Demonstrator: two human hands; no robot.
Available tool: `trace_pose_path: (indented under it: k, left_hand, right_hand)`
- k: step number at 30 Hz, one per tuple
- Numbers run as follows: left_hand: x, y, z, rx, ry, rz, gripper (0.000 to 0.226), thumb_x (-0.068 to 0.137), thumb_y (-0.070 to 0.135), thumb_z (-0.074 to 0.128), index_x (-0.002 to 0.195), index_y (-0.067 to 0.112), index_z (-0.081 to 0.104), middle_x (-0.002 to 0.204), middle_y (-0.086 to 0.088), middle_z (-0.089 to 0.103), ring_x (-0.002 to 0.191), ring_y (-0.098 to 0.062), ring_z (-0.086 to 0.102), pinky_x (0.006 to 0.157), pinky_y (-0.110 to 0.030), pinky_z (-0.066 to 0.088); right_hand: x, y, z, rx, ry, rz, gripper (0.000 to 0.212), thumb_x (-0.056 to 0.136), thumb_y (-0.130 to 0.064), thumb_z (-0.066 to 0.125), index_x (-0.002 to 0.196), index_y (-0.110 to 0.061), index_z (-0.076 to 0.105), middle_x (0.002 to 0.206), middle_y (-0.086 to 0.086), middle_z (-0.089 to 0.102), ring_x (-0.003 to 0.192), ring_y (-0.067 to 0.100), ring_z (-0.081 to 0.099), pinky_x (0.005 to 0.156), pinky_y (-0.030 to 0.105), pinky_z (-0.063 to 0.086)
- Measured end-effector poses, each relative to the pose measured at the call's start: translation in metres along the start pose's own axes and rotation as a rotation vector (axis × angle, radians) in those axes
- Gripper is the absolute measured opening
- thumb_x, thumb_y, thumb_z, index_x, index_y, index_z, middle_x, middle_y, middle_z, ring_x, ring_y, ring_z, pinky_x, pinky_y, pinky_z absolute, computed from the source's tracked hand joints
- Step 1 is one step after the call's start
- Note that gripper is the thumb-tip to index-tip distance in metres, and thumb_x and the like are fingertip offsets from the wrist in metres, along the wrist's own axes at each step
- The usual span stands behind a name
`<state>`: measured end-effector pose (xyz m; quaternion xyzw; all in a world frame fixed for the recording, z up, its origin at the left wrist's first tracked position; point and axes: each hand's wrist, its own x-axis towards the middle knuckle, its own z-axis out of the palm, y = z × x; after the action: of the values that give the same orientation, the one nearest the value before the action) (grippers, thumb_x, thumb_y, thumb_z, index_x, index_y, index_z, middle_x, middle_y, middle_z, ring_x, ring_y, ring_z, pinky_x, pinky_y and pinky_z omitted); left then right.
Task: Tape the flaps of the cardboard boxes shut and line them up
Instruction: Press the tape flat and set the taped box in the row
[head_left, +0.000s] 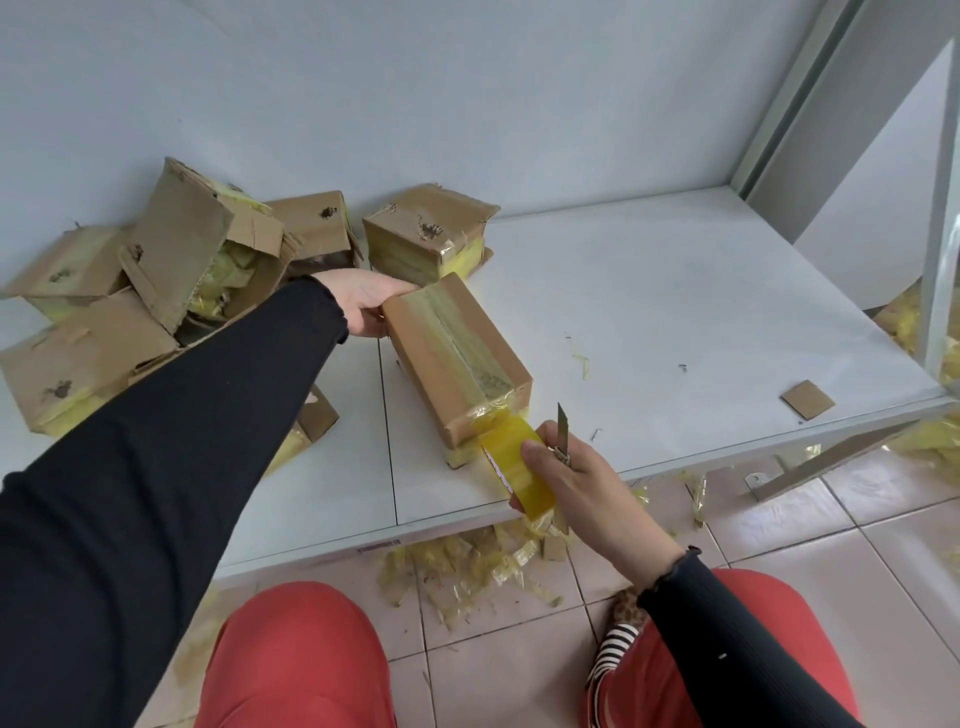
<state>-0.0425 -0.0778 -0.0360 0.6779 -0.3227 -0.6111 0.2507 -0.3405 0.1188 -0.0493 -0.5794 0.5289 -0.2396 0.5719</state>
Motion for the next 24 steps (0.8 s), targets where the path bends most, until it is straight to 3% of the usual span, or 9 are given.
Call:
trace_pose_path:
  k: [2, 5, 6, 10, 13, 16, 19, 22, 24]
  left_hand:
    - [0.0, 0.002, 0.0, 0.024, -0.004, -0.012, 0.034, 0.098, 0.024, 0.071, 0.129, 0.01, 0.063, 0.118, -0.008, 0.064, 0.108, -0.018, 0.059, 0.116, -0.036, 0.043]
    - [0.0, 0.0, -0.002, 0.021, 0.025, -0.036, 0.016, 0.098, 0.024, 0.071, 0.106, 0.011, 0.066, 0.093, -0.004, 0.067, 0.082, -0.015, 0.064, 0.086, -0.029, 0.052]
    - [0.001, -0.002, -0.004, -0.026, 0.028, -0.045, 0.01, 0.099, 0.019, 0.069, 0.104, 0.011, 0.065, 0.09, -0.004, 0.065, 0.078, -0.014, 0.063, 0.083, -0.029, 0.052]
    - [0.009, -0.017, -0.008, -0.231, 0.02, -0.048, 0.024, 0.102, -0.003, 0.054, 0.125, 0.004, 0.057, 0.098, -0.012, 0.063, 0.087, -0.02, 0.062, 0.11, -0.033, 0.045]
    - [0.006, -0.022, -0.004, -0.29, 0.006, -0.052, 0.018, 0.102, -0.002, 0.053, 0.119, 0.001, 0.06, 0.101, -0.013, 0.065, 0.09, -0.022, 0.064, 0.109, -0.035, 0.047]
    - [0.004, -0.017, -0.001, -0.248, 0.026, -0.056, 0.008, 0.102, 0.001, 0.056, 0.105, 0.001, 0.063, 0.088, -0.01, 0.067, 0.078, -0.019, 0.067, 0.085, -0.03, 0.057]
    - [-0.001, -0.014, 0.005, -0.179, 0.011, -0.093, 0.014, 0.106, 0.011, 0.055, 0.097, 0.004, 0.062, 0.08, -0.008, 0.068, 0.07, -0.015, 0.068, 0.07, -0.026, 0.059]
    - [-0.002, -0.019, 0.008, -0.255, 0.103, 0.014, 0.02, 0.108, 0.015, 0.047, 0.089, 0.009, 0.054, 0.086, -0.01, 0.057, 0.073, -0.02, 0.058, 0.079, -0.032, 0.055]
    - [-0.002, -0.026, 0.008, -0.302, 0.114, 0.038, 0.022, 0.108, 0.011, 0.042, 0.088, 0.009, 0.052, 0.087, -0.009, 0.054, 0.072, -0.02, 0.056, 0.099, -0.035, 0.051]
  right_hand:
    - [0.002, 0.002, 0.0, 0.001, 0.008, -0.005, 0.035, 0.105, -0.04, 0.049, 0.09, -0.009, 0.041, 0.075, -0.001, 0.052, 0.077, 0.022, 0.077, 0.06, 0.023, 0.041]
    - [0.005, 0.004, 0.0, 0.012, 0.014, -0.02, 0.037, 0.106, -0.037, 0.05, 0.091, -0.006, 0.039, 0.075, 0.002, 0.047, 0.075, 0.022, 0.077, 0.049, 0.013, 0.036]
    - [0.006, 0.005, -0.001, 0.016, 0.014, -0.021, 0.038, 0.106, -0.038, 0.05, 0.091, -0.005, 0.039, 0.076, 0.003, 0.045, 0.075, 0.023, 0.077, 0.049, 0.014, 0.036]
    - [0.006, 0.009, 0.0, 0.024, 0.021, -0.035, 0.035, 0.102, -0.044, 0.051, 0.083, -0.017, 0.038, 0.071, -0.014, 0.044, 0.077, 0.023, 0.077, 0.055, 0.017, 0.038]
    - [0.005, 0.011, 0.002, 0.018, 0.036, -0.057, 0.033, 0.103, -0.044, 0.05, 0.079, -0.025, 0.037, 0.067, -0.019, 0.042, 0.077, 0.023, 0.077, 0.051, 0.01, 0.036]
    - [0.006, 0.01, 0.001, -0.001, 0.037, -0.066, 0.031, 0.106, -0.038, 0.049, 0.083, -0.02, 0.039, 0.073, -0.008, 0.044, 0.071, 0.018, 0.075, 0.05, 0.012, 0.036]
    - [0.005, 0.009, 0.001, -0.012, 0.025, -0.075, 0.03, 0.108, -0.033, 0.048, 0.083, -0.018, 0.038, 0.075, 0.006, 0.04, 0.052, 0.001, 0.059, 0.047, 0.009, 0.036]
    - [0.003, 0.006, 0.001, -0.013, 0.026, -0.094, 0.033, 0.108, -0.027, 0.048, 0.08, -0.017, 0.035, 0.075, 0.002, 0.03, 0.049, -0.001, 0.048, 0.048, 0.008, 0.038]
    - [0.002, 0.005, 0.001, -0.003, 0.025, -0.084, 0.034, 0.108, -0.028, 0.048, 0.081, -0.014, 0.035, 0.077, 0.002, 0.028, 0.058, 0.009, 0.054, 0.051, 0.01, 0.041]
